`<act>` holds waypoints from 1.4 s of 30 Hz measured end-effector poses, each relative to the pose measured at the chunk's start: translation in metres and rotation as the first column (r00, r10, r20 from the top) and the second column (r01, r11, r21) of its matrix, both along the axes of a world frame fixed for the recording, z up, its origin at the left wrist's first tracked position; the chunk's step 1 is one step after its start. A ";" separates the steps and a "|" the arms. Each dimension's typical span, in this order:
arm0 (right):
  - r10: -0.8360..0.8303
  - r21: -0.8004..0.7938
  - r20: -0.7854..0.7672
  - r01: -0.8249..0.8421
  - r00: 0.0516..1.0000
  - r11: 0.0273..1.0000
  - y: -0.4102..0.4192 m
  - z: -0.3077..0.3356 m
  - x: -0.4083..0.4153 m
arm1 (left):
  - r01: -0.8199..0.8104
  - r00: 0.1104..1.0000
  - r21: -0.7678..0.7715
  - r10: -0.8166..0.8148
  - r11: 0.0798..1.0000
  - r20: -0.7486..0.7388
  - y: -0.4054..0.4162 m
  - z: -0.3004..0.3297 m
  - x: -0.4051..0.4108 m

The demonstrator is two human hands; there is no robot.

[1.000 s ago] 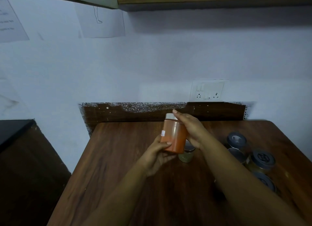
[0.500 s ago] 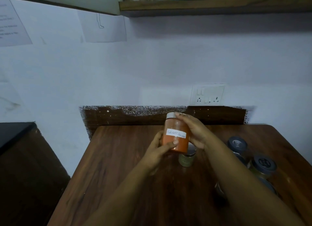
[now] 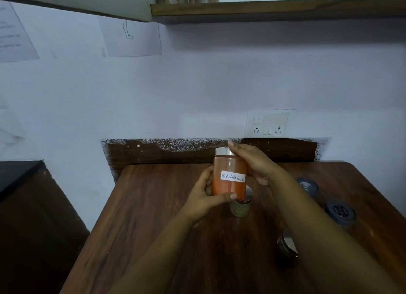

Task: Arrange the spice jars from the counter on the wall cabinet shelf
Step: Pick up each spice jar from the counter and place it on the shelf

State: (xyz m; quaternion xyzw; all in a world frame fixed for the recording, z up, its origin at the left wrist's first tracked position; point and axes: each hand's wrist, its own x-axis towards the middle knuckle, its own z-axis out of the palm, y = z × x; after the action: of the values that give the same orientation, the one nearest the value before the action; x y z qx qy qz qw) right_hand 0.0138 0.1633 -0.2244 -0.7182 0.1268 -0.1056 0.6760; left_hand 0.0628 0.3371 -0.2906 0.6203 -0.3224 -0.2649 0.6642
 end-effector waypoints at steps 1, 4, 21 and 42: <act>0.015 0.019 -0.007 -0.014 1.000 1.000 0.000 0.000 -0.001 | -0.001 1.000 -0.012 0.001 1.000 -0.014 0.001 0.000 -0.001; 0.023 0.031 0.007 -0.023 1.000 0.999 -0.001 -0.001 -0.004 | 0.010 1.000 -0.026 -0.010 1.000 -0.017 0.000 0.002 -0.004; -0.116 0.021 0.054 0.115 0.992 0.993 -0.013 0.012 -0.015 | 0.027 0.997 -0.014 -0.026 1.000 0.066 -0.019 0.026 -0.007; -0.095 -0.101 0.699 0.230 0.709 0.968 -0.066 0.311 -0.032 | -0.086 0.573 -0.508 0.460 0.857 0.678 -0.112 0.295 -0.002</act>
State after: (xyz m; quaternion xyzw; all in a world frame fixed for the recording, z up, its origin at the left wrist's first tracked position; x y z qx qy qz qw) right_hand -0.0181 0.0977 0.0870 -0.6715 -0.0805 -0.4349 0.5945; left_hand 0.0609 0.2248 0.0043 0.5567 -0.5241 0.2162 0.6071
